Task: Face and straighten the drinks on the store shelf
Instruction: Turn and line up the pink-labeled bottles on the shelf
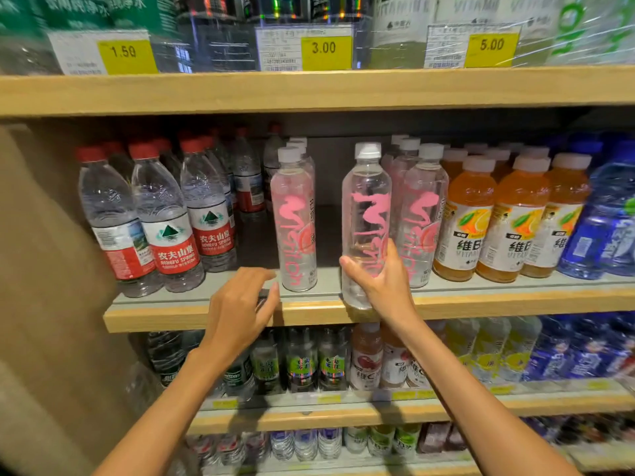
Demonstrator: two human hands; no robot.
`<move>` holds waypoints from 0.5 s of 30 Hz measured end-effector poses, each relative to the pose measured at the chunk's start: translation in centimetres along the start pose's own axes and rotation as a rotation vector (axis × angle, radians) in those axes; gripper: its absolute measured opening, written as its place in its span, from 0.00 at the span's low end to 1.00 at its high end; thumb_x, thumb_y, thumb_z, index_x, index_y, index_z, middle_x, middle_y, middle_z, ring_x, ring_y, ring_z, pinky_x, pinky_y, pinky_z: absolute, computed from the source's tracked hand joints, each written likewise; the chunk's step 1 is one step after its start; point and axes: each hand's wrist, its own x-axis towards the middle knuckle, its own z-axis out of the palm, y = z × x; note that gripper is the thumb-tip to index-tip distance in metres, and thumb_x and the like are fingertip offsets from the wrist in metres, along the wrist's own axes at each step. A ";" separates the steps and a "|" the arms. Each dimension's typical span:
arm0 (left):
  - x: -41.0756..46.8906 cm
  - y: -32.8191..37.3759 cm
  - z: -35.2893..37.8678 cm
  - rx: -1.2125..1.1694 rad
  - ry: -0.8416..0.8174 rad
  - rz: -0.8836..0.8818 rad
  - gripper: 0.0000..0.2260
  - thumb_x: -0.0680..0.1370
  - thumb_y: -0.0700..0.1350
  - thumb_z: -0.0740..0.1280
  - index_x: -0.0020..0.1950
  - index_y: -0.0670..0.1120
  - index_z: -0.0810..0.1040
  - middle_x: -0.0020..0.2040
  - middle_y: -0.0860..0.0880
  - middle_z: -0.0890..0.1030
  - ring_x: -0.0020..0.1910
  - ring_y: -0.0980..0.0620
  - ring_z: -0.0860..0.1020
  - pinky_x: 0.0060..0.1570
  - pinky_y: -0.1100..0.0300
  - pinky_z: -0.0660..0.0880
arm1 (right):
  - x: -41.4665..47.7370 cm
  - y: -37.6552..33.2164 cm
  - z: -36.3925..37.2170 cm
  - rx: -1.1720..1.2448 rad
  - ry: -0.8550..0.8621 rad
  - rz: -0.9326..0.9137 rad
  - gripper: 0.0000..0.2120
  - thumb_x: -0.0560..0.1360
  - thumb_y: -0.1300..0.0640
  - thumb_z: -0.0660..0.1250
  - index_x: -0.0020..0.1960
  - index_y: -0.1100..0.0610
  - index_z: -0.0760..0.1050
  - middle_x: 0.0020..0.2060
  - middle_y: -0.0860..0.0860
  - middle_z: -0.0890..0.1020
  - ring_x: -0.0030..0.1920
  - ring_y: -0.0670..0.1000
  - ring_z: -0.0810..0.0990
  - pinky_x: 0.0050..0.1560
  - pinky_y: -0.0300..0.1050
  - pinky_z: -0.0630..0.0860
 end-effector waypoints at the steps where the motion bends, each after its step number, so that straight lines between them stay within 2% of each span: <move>1: -0.3 -0.8 0.5 0.068 -0.024 0.085 0.14 0.78 0.47 0.60 0.47 0.38 0.80 0.43 0.45 0.81 0.40 0.46 0.80 0.38 0.54 0.75 | 0.5 0.4 0.2 -0.010 0.020 0.006 0.20 0.71 0.55 0.74 0.58 0.51 0.67 0.47 0.36 0.76 0.45 0.25 0.75 0.43 0.19 0.66; 5: -0.6 -2.9 1.9 0.202 -0.107 0.286 0.15 0.76 0.48 0.61 0.46 0.38 0.81 0.45 0.43 0.82 0.42 0.43 0.80 0.41 0.54 0.76 | 2.0 1.9 1.0 -0.038 0.077 0.058 0.24 0.72 0.54 0.73 0.61 0.55 0.65 0.48 0.37 0.75 0.45 0.24 0.74 0.43 0.18 0.66; 7: -0.8 -3.4 2.3 0.243 -0.113 0.345 0.17 0.77 0.49 0.60 0.45 0.38 0.82 0.46 0.43 0.83 0.43 0.44 0.81 0.41 0.54 0.78 | 2.5 2.4 1.4 -0.072 0.086 0.076 0.25 0.72 0.52 0.73 0.61 0.55 0.63 0.49 0.41 0.76 0.47 0.29 0.76 0.46 0.20 0.67; 8: -0.9 -3.6 2.4 0.251 -0.112 0.363 0.18 0.77 0.50 0.59 0.46 0.38 0.82 0.46 0.43 0.83 0.43 0.44 0.81 0.41 0.55 0.77 | 2.8 2.7 1.6 -0.091 0.082 0.089 0.25 0.72 0.50 0.72 0.60 0.54 0.62 0.51 0.44 0.76 0.49 0.34 0.77 0.49 0.24 0.69; 10: -1.0 -3.7 2.5 0.244 -0.111 0.366 0.20 0.79 0.51 0.56 0.47 0.39 0.82 0.46 0.44 0.83 0.43 0.45 0.81 0.42 0.58 0.75 | 3.2 3.1 1.9 -0.128 0.060 0.111 0.27 0.72 0.48 0.72 0.61 0.57 0.61 0.55 0.51 0.77 0.55 0.48 0.78 0.56 0.39 0.73; 12: -1.1 -3.7 2.4 0.239 -0.117 0.351 0.21 0.79 0.52 0.56 0.47 0.39 0.82 0.47 0.44 0.83 0.44 0.46 0.81 0.43 0.60 0.72 | 3.6 3.3 2.1 -0.146 0.053 0.124 0.31 0.71 0.47 0.72 0.63 0.61 0.60 0.58 0.55 0.76 0.59 0.54 0.76 0.59 0.47 0.73; 15: -1.2 -3.7 2.3 0.240 -0.139 0.328 0.18 0.77 0.51 0.59 0.48 0.39 0.82 0.47 0.45 0.82 0.45 0.46 0.81 0.43 0.60 0.72 | 3.9 3.2 2.2 -0.197 0.064 0.139 0.30 0.72 0.48 0.72 0.62 0.63 0.61 0.57 0.56 0.75 0.59 0.54 0.75 0.56 0.42 0.69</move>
